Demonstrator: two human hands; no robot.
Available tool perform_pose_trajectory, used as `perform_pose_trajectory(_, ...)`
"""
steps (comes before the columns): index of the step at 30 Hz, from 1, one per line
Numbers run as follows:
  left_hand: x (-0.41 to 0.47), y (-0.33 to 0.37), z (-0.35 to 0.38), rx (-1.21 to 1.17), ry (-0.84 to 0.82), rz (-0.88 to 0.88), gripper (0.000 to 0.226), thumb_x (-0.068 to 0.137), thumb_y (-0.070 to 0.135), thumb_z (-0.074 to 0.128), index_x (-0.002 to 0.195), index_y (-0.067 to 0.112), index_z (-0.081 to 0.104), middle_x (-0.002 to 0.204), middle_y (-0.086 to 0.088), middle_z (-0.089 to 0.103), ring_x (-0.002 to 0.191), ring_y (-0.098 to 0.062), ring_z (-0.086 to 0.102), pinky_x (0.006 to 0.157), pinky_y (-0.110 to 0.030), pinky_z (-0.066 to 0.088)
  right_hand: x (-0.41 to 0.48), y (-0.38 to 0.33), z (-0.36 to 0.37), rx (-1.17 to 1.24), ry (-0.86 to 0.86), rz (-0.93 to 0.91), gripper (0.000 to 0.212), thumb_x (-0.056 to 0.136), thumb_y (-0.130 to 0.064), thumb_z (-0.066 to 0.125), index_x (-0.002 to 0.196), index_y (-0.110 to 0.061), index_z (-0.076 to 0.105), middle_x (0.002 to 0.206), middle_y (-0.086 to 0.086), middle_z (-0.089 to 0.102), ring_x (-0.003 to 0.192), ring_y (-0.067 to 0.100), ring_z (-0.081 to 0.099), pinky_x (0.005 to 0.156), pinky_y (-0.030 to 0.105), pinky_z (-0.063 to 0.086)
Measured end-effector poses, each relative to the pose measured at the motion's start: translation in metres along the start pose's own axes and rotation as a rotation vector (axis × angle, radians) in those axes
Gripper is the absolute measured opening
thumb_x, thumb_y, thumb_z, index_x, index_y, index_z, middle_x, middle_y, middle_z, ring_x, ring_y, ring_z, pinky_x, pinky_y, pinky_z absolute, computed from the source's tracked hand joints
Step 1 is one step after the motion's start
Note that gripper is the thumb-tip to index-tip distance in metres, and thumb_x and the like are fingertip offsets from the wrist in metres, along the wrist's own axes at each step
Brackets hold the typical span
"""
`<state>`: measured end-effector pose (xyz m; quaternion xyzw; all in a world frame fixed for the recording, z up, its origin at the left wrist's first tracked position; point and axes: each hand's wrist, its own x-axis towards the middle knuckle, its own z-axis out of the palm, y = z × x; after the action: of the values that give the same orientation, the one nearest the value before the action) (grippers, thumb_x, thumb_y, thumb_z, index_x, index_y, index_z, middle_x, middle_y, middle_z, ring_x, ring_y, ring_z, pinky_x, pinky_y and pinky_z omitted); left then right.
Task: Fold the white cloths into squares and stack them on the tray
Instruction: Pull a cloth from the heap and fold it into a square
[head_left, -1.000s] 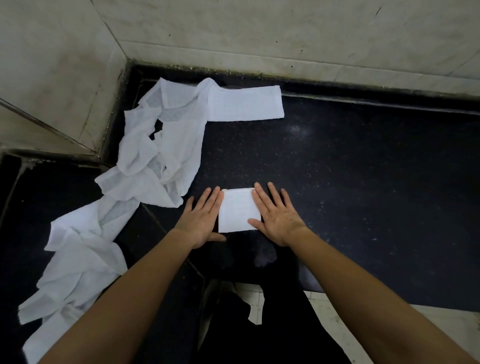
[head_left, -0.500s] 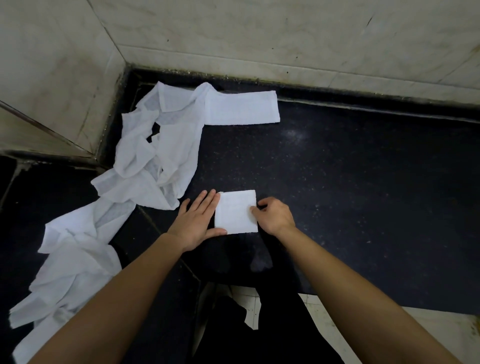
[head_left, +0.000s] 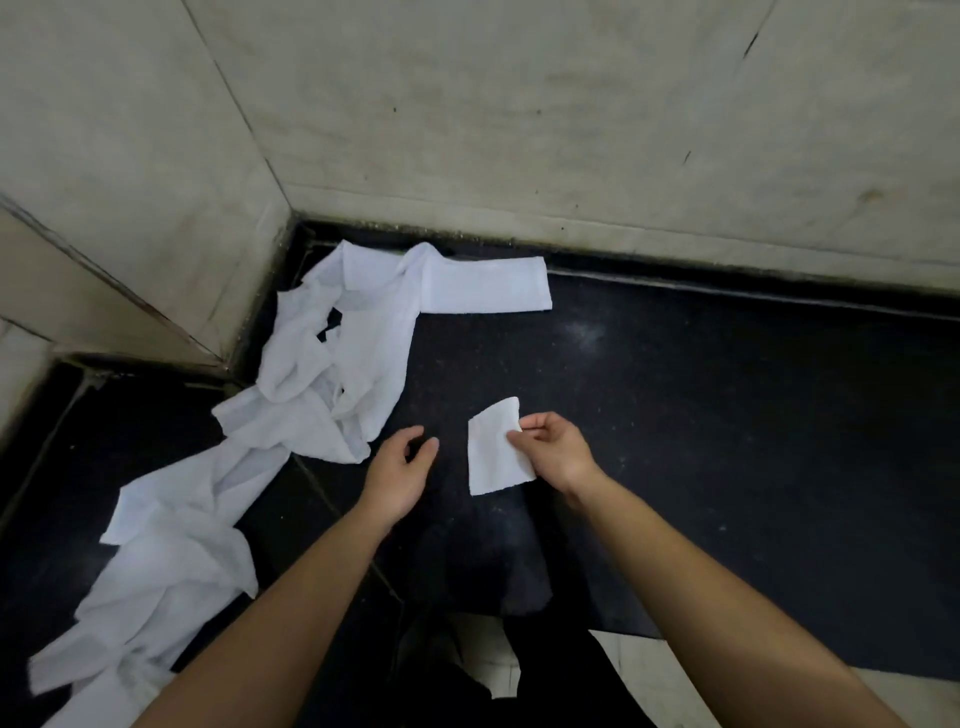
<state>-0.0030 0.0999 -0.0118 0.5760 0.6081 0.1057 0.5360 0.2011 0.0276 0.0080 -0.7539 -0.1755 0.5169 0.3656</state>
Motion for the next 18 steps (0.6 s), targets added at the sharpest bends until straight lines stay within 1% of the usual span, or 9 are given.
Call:
perform_pose_trajectory(2,-0.01,0.014,-0.002,-0.318,-0.004,-0.144,0.047,0.099,0.034,0.059,0.142,0.019,0.049,0.14,-0.003,0.054,0.123,-0.017,0.053,0.104,-0.038,0.047,-0.009,-0.016,-0.004,-0.058,0.011,-0.069,0.017,0.09,-0.019,0.073,0.104,-0.018,0.063,0.101,0.003,0.071,0.088,0.015,0.068,0.074,0.023,0.054)
perform_pose_trajectory(4,-0.019,0.029,-0.007,-0.482,-0.046,-0.205,0.047,0.097,0.032,0.062,0.141,0.019,0.049,0.137,-0.004,0.056,0.123,-0.019,0.054,0.098,-0.039,0.051,-0.024,-0.038,-0.007,-0.072,0.008,-0.142,0.019,0.091,-0.019,0.073,0.106,-0.019,0.062,0.096,0.002,0.069,0.083,0.012,0.065,0.071,0.021,0.05)
perform_pose_trajectory(6,-0.025,0.043,-0.015,-0.531,-0.116,-0.199,0.051,0.095,0.031,0.065,0.141,0.019,0.048,0.138,-0.005,0.057,0.125,-0.02,0.054,0.098,-0.041,0.051,-0.044,-0.061,-0.009,-0.047,-0.009,-0.208,0.026,0.092,-0.021,0.071,0.115,-0.02,0.06,0.096,-0.001,0.068,0.085,0.012,0.065,0.071,0.022,0.05)
perform_pose_trajectory(8,-0.03,0.055,-0.021,-0.597,-0.221,-0.199,0.05,0.092,0.033,0.066,0.138,0.018,0.051,0.136,-0.006,0.059,0.123,-0.021,0.055,0.102,-0.044,0.049,-0.062,-0.076,-0.012,0.02,-0.042,-0.245,0.035,0.093,-0.023,0.07,0.125,-0.022,0.056,0.103,0.001,0.071,0.095,0.015,0.069,0.078,0.03,0.056)
perform_pose_trajectory(10,-0.041,0.068,-0.028,-0.699,-0.358,-0.192,0.043,0.091,0.036,0.065,0.13,0.018,0.058,0.127,-0.007,0.067,0.118,-0.024,0.061,0.103,-0.047,0.047,-0.081,-0.079,-0.015,0.078,-0.061,-0.269,0.042,0.094,-0.022,0.069,0.131,-0.026,0.051,0.109,0.004,0.073,0.102,0.019,0.071,0.085,0.037,0.059)
perform_pose_trajectory(12,-0.052,0.076,-0.029,-0.784,-0.463,-0.154,0.04,0.091,0.034,0.065,0.126,0.015,0.062,0.12,-0.011,0.071,0.116,-0.029,0.065,0.104,-0.051,0.048,-0.098,-0.073,-0.021,0.107,-0.049,-0.268,0.045,0.095,-0.02,0.069,0.135,-0.027,0.049,0.109,0.004,0.075,0.101,0.019,0.073,0.087,0.038,0.059)
perform_pose_trajectory(14,-0.061,0.079,-0.023,-0.807,-0.502,-0.095,0.038,0.092,0.028,0.065,0.125,0.009,0.063,0.121,-0.015,0.07,0.115,-0.031,0.066,0.106,-0.052,0.046,-0.112,-0.059,-0.029,0.133,-0.025,-0.248,0.044,0.095,-0.016,0.068,0.135,-0.024,0.051,0.106,0.003,0.077,0.098,0.018,0.074,0.086,0.036,0.059)
perform_pose_trajectory(16,-0.069,0.079,-0.013,-0.821,-0.523,-0.064,0.039,0.091,0.022,0.065,0.126,0.005,0.064,0.123,-0.017,0.069,0.116,-0.032,0.065,0.108,-0.054,0.044,-0.125,-0.042,-0.038,0.182,-0.009,-0.223,0.039,0.096,-0.013,0.066,0.132,-0.02,0.056,0.106,0.002,0.077,0.098,0.019,0.074,0.086,0.037,0.059)
perform_pose_trajectory(18,-0.08,0.082,0.0,-0.811,-0.563,-0.046,0.038,0.092,0.019,0.064,0.129,0.007,0.063,0.125,-0.018,0.068,0.119,-0.034,0.063,0.108,-0.056,0.043,-0.14,-0.027,-0.049,0.261,-0.024,-0.196,0.034,0.096,-0.008,0.061,0.129,-0.016,0.063,0.11,0.004,0.077,0.101,0.023,0.072,0.084,0.039,0.058)
